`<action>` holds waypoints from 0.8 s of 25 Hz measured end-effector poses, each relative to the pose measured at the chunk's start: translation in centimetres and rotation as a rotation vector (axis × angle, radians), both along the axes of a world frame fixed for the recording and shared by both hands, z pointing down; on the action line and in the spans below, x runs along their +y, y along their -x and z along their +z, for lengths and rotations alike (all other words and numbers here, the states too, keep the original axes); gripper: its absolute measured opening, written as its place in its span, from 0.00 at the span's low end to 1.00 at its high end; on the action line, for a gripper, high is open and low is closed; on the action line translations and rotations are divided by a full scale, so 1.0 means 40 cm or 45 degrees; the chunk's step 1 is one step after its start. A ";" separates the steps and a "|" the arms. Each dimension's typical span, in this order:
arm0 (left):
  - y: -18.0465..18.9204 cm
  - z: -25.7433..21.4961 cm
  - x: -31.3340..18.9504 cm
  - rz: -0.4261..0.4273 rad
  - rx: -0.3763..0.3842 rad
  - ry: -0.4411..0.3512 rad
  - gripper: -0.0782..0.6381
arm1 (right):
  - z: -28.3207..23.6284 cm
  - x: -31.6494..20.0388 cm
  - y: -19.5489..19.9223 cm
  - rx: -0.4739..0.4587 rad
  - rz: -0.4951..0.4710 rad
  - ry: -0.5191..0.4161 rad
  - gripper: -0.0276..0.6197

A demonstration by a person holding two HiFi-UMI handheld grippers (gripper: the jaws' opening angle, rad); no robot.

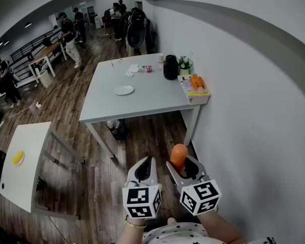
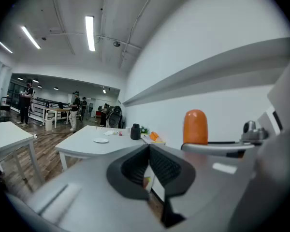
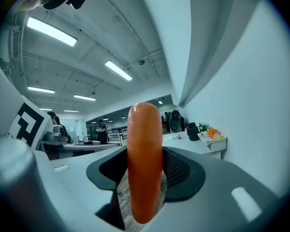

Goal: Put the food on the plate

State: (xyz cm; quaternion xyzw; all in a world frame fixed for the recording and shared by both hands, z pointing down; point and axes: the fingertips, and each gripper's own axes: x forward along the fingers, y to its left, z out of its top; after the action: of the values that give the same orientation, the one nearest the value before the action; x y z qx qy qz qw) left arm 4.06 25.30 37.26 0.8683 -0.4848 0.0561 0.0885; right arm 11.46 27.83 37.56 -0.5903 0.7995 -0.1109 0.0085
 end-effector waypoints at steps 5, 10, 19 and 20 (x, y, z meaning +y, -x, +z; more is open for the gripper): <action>-0.005 0.008 -0.002 0.001 -0.001 0.004 0.12 | 0.004 -0.004 0.000 -0.001 -0.007 0.001 0.38; -0.001 0.011 0.002 -0.005 0.016 0.013 0.12 | 0.002 0.004 0.003 0.000 -0.011 0.001 0.38; 0.024 0.004 0.018 -0.012 0.046 0.012 0.12 | 0.005 0.023 0.031 -0.003 -0.033 0.017 0.38; 0.036 0.004 0.018 -0.018 0.052 0.013 0.12 | 0.006 0.022 0.038 -0.008 -0.036 0.019 0.38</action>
State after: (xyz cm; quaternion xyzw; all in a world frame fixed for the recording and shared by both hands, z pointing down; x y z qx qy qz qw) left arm 2.63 26.02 37.41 0.8654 -0.4887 0.0402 0.1033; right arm 9.94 28.73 37.79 -0.5786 0.8069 -0.1189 0.0049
